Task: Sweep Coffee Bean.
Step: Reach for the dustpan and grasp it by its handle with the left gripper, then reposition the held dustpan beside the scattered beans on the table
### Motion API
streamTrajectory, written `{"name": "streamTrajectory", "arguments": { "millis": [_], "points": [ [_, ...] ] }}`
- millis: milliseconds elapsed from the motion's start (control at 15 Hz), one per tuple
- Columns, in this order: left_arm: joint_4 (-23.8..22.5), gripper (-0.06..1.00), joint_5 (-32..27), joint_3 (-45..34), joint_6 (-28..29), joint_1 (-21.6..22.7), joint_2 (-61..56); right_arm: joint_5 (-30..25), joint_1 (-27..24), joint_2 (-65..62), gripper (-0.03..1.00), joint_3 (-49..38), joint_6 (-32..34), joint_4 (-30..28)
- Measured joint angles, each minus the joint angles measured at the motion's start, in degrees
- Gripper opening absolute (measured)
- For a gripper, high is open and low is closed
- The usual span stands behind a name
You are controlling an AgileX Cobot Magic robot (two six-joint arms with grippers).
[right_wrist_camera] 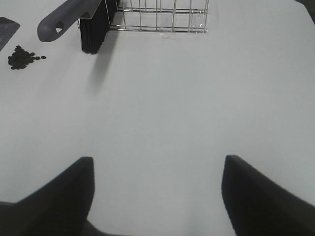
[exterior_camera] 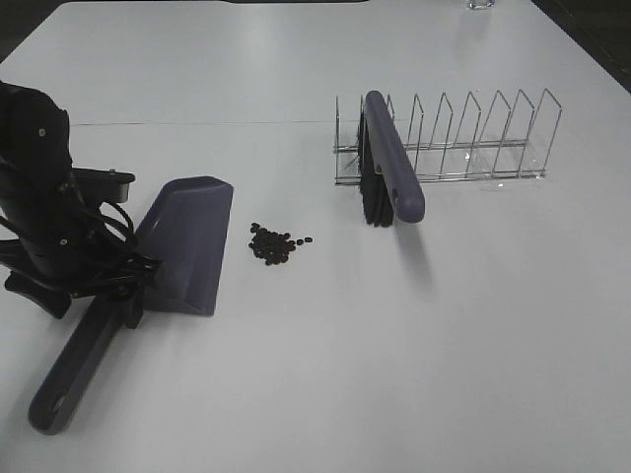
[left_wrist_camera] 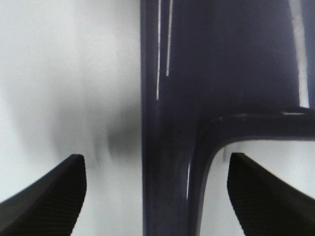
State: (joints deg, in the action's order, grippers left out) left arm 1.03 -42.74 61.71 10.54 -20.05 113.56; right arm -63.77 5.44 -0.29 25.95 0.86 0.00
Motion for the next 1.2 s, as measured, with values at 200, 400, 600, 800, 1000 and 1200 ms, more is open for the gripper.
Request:
{"name": "streamTrajectory", "arguments": {
  "millis": [200,400,600,800,1000,1200],
  "points": [
    [0.0,0.72,-0.06,0.74,-0.23,0.0,1.38,0.0,0.0,0.0,0.63,0.0,0.0,0.0],
    [0.11,0.68,-0.63,1.03,-0.34,0.0,2.18,0.0,0.0,0.0,0.63,0.0,0.0,0.0],
    [0.11,0.57,-1.26,1.15,-0.4,0.0,2.23,0.0,0.0,0.0,0.63,0.0,0.0,0.0],
    [0.11,0.34,-1.32,1.15,-0.57,0.0,2.23,0.0,0.0,0.0,0.63,0.0,0.0,0.0],
    [0.17,0.34,0.69,1.15,-0.52,0.0,2.23,0.0,0.0,0.0,0.63,0.0,0.0,0.0],
    [0.34,0.34,1.15,1.15,-0.46,0.0,2.23,0.0,0.0,0.0,0.63,0.0,0.0,0.0]
  ]
}}
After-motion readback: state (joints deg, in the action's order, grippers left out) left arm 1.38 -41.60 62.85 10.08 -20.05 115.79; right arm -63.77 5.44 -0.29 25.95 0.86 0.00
